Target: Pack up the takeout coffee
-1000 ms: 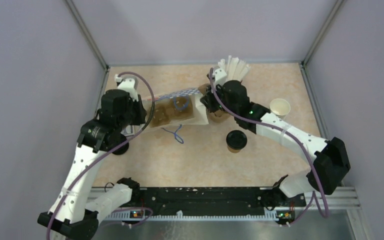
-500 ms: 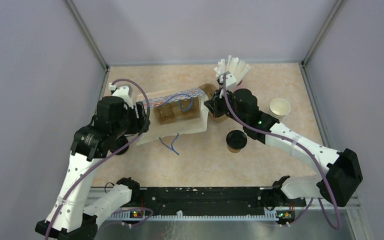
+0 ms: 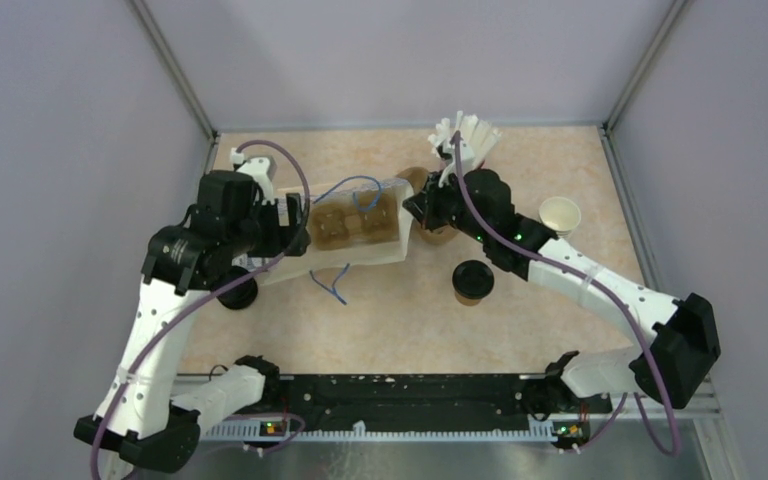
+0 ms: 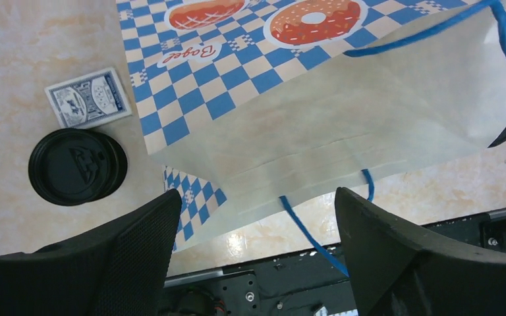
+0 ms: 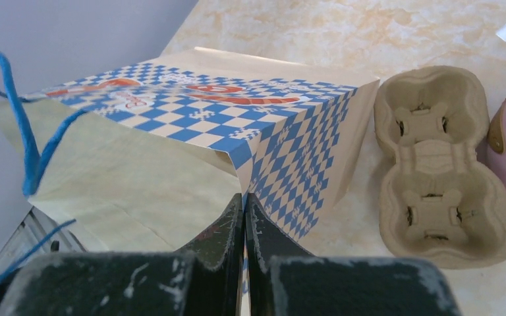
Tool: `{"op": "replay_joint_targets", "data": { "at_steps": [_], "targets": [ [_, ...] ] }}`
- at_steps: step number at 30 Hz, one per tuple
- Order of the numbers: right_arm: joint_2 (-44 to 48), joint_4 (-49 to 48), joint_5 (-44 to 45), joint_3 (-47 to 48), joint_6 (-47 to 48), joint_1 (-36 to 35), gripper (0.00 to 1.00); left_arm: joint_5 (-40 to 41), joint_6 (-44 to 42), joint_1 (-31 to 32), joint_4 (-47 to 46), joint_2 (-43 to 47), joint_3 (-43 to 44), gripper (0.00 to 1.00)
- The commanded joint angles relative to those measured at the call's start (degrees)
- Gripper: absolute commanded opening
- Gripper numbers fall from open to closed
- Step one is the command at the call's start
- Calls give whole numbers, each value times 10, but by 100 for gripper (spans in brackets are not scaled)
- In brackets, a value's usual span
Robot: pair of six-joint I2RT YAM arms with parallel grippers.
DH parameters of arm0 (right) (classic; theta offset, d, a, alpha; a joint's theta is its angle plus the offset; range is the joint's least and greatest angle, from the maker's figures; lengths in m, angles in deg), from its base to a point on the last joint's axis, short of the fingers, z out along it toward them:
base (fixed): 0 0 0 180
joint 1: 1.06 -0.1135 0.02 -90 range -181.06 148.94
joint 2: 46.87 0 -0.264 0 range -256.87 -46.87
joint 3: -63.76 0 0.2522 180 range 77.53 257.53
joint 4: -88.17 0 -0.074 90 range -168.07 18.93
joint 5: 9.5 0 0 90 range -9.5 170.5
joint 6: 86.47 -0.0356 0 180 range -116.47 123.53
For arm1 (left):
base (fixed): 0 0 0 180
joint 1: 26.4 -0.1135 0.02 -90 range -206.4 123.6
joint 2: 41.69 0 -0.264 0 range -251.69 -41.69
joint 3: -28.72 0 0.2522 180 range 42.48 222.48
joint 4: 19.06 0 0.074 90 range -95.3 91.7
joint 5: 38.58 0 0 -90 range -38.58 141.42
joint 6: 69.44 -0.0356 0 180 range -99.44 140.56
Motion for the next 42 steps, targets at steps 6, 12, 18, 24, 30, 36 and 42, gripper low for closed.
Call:
{"op": "replay_joint_targets", "data": {
  "at_steps": [6, 12, 18, 24, 30, 36, 42],
  "targets": [
    [-8, 17, 5, 45, -34, -9, 0, 9, -22, 1, 75, -22, 81, 94],
    [-9, 31, 15, 56, -35, -8, 0, 48, -42, 1, 99, -35, 89, 94],
    [-9, 29, 13, 52, -40, -8, 0, 80, -38, 1, 52, -14, 3, 88],
    [-4, 33, 16, 47, -38, -8, 0, 102, -44, 1, 22, -13, -28, 73],
    [8, 32, 13, 30, -36, -8, 0, 135, -70, 1, -19, -11, -43, 66],
    [17, 26, 3, 16, -38, -8, 0, 142, -83, 1, -71, -2, -71, 66],
    [26, 25, 7, 12, -37, -8, 0, 143, -83, 1, -72, 1, -73, 35]
  ]
}}
